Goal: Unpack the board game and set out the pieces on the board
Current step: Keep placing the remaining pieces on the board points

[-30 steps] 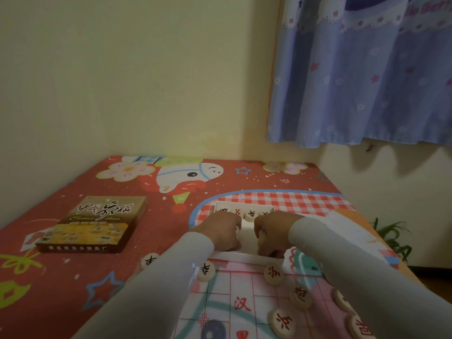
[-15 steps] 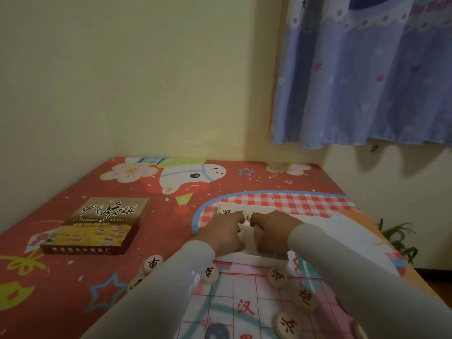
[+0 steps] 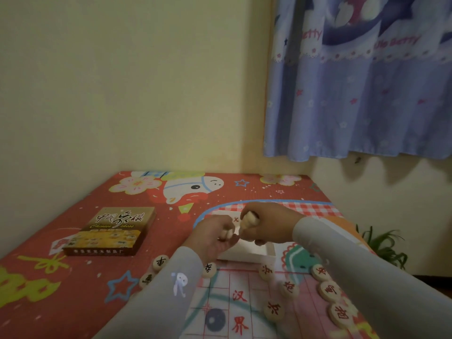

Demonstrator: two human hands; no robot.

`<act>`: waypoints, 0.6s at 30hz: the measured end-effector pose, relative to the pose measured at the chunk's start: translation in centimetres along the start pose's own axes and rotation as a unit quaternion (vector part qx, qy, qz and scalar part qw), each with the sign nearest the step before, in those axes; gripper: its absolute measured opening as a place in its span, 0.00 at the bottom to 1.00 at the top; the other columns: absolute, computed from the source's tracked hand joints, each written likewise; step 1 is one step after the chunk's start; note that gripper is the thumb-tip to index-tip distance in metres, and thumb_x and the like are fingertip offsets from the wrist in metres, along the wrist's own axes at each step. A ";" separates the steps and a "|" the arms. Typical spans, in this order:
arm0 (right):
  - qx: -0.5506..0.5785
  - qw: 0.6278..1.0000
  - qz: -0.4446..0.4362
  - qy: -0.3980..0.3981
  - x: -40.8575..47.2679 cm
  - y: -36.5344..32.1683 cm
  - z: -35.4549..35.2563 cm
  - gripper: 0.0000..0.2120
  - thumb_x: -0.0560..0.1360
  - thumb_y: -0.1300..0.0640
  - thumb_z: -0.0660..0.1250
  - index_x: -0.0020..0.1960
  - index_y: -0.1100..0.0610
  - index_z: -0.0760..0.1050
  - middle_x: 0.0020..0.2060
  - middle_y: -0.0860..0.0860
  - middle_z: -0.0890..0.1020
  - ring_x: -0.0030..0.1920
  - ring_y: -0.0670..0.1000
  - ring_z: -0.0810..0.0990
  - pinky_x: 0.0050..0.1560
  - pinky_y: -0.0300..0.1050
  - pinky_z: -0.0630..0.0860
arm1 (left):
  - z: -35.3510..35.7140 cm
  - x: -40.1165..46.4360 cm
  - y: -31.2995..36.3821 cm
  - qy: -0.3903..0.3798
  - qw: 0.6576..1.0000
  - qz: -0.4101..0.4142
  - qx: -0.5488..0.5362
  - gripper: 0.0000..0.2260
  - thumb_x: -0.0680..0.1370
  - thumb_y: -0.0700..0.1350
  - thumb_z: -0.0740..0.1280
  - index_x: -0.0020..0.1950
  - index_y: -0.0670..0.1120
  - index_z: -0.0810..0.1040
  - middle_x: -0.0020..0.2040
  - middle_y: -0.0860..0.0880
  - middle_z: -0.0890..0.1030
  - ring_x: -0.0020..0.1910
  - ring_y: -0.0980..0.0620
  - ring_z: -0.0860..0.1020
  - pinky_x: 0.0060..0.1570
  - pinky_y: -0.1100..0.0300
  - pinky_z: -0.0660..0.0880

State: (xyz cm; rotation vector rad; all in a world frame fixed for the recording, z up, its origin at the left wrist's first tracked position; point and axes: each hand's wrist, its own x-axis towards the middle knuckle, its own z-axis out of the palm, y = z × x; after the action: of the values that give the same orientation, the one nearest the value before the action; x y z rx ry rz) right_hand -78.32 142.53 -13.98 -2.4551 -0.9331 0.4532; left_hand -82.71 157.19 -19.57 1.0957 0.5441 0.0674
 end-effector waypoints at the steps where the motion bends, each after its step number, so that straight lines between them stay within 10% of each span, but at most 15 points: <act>1: 0.002 1.000 -0.008 -0.001 -0.8 -0.8 0.1 0.15 0.71 0.49 0.71 0.55 0.49 0.73 0.46 0.48 0.83 0.39 0.47 0.85 0.45 0.46 0.82 | -0.1 -0.8 -0.2 0.007 1.000 -0.016 -0.026 0.06 0.74 0.30 0.60 0.43 0.39 0.73 0.29 0.44 0.71 0.27 0.50 0.70 0.31 0.57 0.79; 10: -0.134 0.990 -0.032 -0.001 -6.9 -6.2 3.8 0.19 0.74 0.45 0.66 0.61 0.52 0.71 0.55 0.52 0.78 0.51 0.53 0.77 0.50 0.47 0.74 | -1.3 -8.9 -2.8 0.018 0.988 -0.078 -0.134 0.07 0.76 0.36 0.58 0.45 0.39 0.75 0.42 0.39 0.79 0.41 0.42 0.77 0.40 0.51 0.79; 18: -0.163 0.985 -0.060 -0.010 -9.6 -8.6 6.4 0.12 0.75 0.51 0.65 0.54 0.57 0.73 0.49 0.56 0.80 0.45 0.54 0.78 0.50 0.51 0.78 | -2.4 -14.4 -4.0 0.040 0.980 -0.083 -0.178 0.05 0.75 0.42 0.67 0.44 0.41 0.80 0.36 0.42 0.83 0.33 0.45 0.81 0.33 0.57 0.78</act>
State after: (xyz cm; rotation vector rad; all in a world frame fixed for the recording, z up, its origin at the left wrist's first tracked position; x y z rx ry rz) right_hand -92.66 143.59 -13.45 -2.6645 -1.2417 0.3033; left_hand -97.08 152.74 -18.31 0.6981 0.6649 0.0604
